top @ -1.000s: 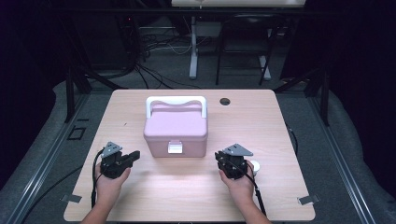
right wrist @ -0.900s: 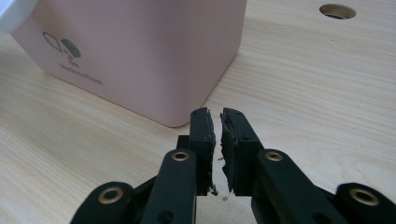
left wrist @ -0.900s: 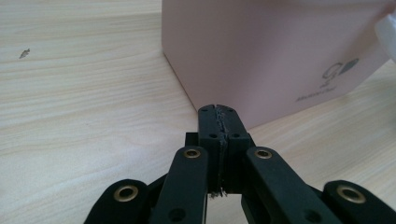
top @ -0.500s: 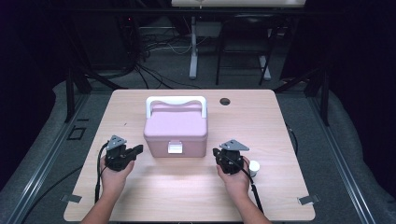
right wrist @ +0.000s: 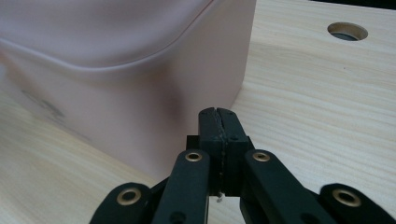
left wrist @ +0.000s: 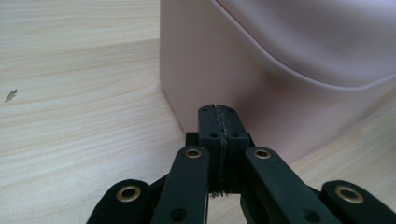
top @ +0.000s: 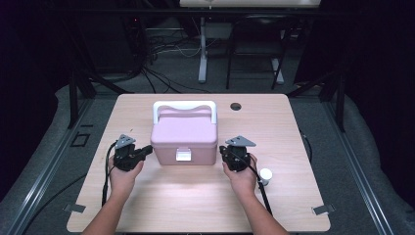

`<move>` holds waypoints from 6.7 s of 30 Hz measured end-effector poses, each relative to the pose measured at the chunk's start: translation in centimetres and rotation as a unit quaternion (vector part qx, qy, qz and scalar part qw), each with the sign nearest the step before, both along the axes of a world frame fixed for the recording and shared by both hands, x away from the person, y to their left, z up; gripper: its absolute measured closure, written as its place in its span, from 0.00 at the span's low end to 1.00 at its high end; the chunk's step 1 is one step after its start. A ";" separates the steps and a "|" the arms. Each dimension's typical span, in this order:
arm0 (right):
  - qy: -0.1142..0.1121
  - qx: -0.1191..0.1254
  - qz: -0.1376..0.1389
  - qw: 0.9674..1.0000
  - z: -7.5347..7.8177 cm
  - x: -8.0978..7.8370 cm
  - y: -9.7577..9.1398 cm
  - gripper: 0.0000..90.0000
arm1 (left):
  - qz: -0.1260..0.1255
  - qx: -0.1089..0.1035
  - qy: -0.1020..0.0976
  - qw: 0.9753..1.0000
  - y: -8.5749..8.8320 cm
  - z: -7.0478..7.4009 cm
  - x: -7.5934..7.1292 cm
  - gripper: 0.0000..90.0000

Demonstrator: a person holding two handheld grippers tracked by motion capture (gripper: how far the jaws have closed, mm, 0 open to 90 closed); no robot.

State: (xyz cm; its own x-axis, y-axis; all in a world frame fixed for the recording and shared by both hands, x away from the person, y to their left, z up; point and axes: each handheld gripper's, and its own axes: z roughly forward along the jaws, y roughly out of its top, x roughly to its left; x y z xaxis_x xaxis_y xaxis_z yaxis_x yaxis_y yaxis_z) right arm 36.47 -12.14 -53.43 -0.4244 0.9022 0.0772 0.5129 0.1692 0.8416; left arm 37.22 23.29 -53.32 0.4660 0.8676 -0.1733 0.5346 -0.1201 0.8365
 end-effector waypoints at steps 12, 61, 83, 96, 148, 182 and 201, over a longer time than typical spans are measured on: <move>0.004 0.001 -0.003 1.000 -0.9 1.3 0.6 1.00 | 0.000 -0.001 0.006 1.000 -0.1 -1.1 1.2 1.00; 0.012 -0.013 -0.017 1.000 -1.4 -0.2 0.1 1.00 | -0.014 -0.013 0.016 1.000 -1.1 -1.6 -0.6 1.00; 0.015 -0.039 0.004 0.999 -1.1 -4.1 -1.0 1.00 | -0.047 0.008 0.027 0.999 -1.8 -1.1 -4.2 1.00; 0.015 -0.042 0.018 0.999 -1.0 -6.6 -1.5 1.00 | -0.069 0.006 0.031 0.997 -1.7 -1.0 -6.8 1.00; 0.039 -0.031 0.068 0.996 -0.7 -12.2 -2.8 1.00 | -0.110 -0.015 0.041 0.993 -0.9 -1.3 -11.7 1.00; 0.051 -0.012 0.104 0.993 2.2 -11.7 -5.0 0.83 | -0.101 -0.024 0.044 0.994 1.1 1.9 -11.1 0.73; 0.033 0.003 0.116 0.993 7.0 -11.2 -5.1 0.74 | -0.106 -0.034 0.026 0.993 1.1 6.1 -9.8 0.69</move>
State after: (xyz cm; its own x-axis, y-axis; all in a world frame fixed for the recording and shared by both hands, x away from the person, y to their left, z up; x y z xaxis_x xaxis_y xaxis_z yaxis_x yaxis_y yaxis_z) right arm 25.27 -17.26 -46.43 -0.6141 0.7805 0.1170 0.5154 0.2843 0.8084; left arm 27.41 24.41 -47.21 0.6263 0.7364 -0.2559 0.5458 -0.1797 0.8184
